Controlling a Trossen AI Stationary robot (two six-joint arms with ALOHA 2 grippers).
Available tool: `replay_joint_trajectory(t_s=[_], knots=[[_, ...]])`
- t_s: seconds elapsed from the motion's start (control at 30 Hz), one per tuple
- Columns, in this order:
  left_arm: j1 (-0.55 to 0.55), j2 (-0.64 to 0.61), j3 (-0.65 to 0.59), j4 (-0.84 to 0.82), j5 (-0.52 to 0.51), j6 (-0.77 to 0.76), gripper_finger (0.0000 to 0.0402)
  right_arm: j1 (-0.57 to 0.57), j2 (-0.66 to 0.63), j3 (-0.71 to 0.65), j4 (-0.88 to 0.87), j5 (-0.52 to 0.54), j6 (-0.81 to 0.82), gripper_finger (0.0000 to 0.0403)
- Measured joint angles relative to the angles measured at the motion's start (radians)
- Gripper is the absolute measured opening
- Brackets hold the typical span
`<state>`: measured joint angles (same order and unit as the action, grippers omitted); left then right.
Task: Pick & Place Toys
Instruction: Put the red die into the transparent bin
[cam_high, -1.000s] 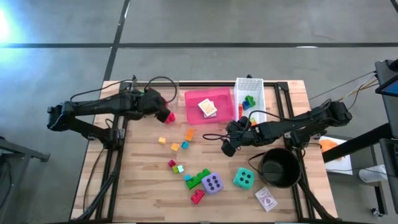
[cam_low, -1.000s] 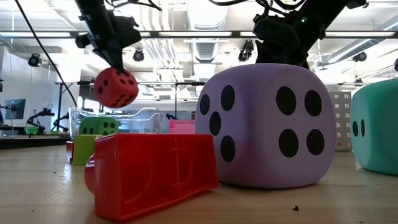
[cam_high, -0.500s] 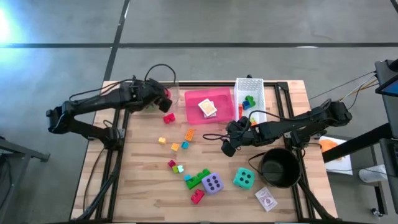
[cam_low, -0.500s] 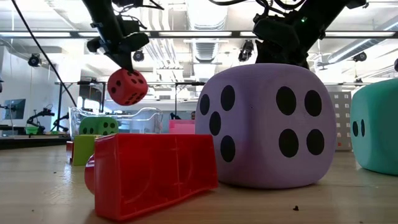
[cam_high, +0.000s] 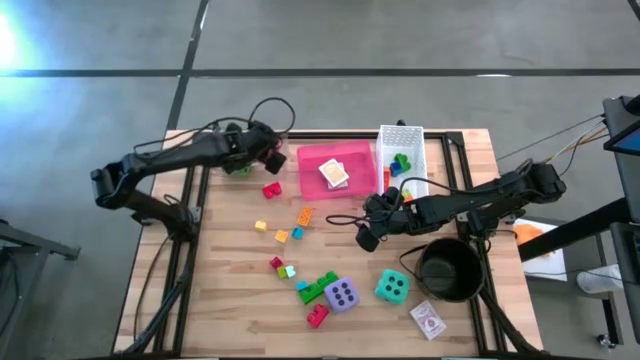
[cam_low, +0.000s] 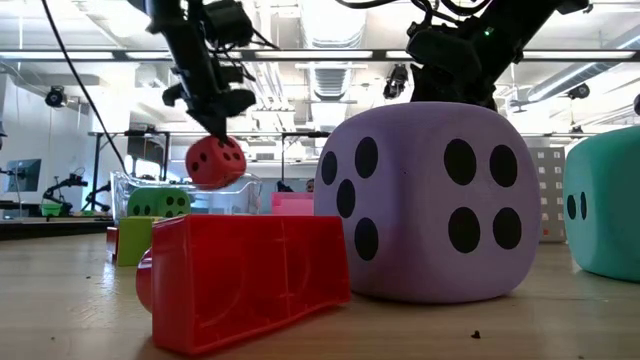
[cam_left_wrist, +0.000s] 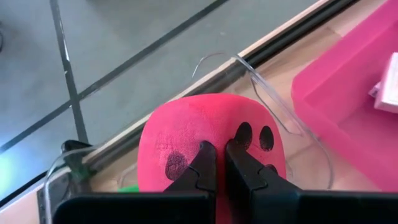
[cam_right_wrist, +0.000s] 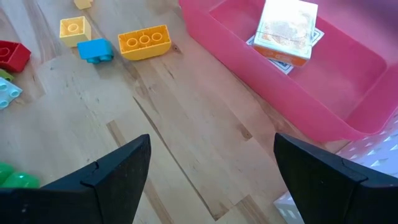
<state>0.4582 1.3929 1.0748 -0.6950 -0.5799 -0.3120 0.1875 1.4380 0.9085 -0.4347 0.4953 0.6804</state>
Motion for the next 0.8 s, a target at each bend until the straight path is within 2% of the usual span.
replay_joint_trajectory(t_s=[0.3, 0.8], knots=[[0.063, 0.096, 0.000, 0.026, 0.044, 0.029, 0.0008, 0.000, 0.000, 0.000, 0.000, 0.000, 0.000, 0.0334], [0.074, 0.176, 0.000, 0.022, 0.080, 0.043, 0.0004, 0.000, 0.000, 0.000, 0.000, 0.000, 0.000, 0.0334]])
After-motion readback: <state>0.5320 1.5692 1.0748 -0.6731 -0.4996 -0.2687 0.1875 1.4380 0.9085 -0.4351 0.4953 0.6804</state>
